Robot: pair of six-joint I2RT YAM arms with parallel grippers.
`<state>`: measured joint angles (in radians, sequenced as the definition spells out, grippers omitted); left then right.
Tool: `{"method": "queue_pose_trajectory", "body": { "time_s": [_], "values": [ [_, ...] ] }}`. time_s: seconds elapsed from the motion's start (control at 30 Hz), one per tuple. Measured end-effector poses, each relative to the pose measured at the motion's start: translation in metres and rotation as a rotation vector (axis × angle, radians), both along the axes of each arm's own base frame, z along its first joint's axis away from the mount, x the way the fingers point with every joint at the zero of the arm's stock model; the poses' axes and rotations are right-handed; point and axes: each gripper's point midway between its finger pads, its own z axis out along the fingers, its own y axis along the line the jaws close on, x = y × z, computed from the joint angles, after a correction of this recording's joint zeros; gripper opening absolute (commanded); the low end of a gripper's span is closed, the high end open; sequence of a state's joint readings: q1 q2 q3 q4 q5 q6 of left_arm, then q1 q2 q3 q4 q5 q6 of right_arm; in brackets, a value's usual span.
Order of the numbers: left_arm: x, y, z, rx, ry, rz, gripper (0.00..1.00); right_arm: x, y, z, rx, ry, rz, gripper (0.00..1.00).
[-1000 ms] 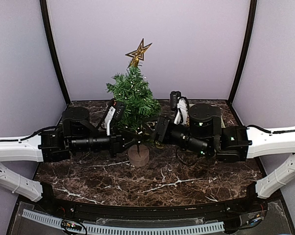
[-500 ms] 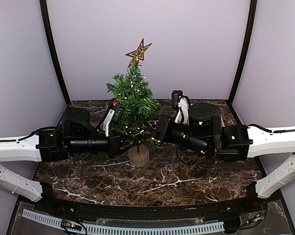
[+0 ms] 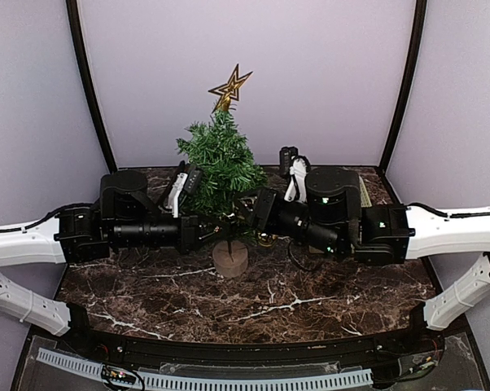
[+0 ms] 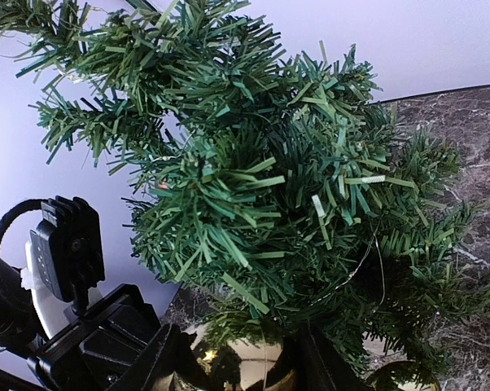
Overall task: Decorate the small christmas tree
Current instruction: Place the ornament bell in the gap of branches.
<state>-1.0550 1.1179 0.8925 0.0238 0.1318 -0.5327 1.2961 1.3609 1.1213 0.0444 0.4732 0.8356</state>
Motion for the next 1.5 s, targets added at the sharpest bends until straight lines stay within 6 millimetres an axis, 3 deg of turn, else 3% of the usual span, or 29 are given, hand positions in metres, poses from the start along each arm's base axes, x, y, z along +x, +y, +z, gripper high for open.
{"method": "queue_pose_trajectory", "body": {
  "time_s": [0.57, 0.87, 1.5],
  "values": [
    [0.006, 0.002, -0.016, 0.025, 0.088, 0.022, 0.00, 0.003, -0.002, -0.008, -0.041, 0.010, -0.024, 0.33],
    [0.014, 0.003, -0.006, 0.001, 0.105, 0.040, 0.00, 0.008, -0.004, -0.006, -0.036, 0.007, -0.047, 0.33],
    [0.023, 0.003, -0.013, -0.008, 0.176, 0.031, 0.00, 0.029, -0.009, -0.010, 0.035, 0.044, -0.111, 0.33]
  ]
}}
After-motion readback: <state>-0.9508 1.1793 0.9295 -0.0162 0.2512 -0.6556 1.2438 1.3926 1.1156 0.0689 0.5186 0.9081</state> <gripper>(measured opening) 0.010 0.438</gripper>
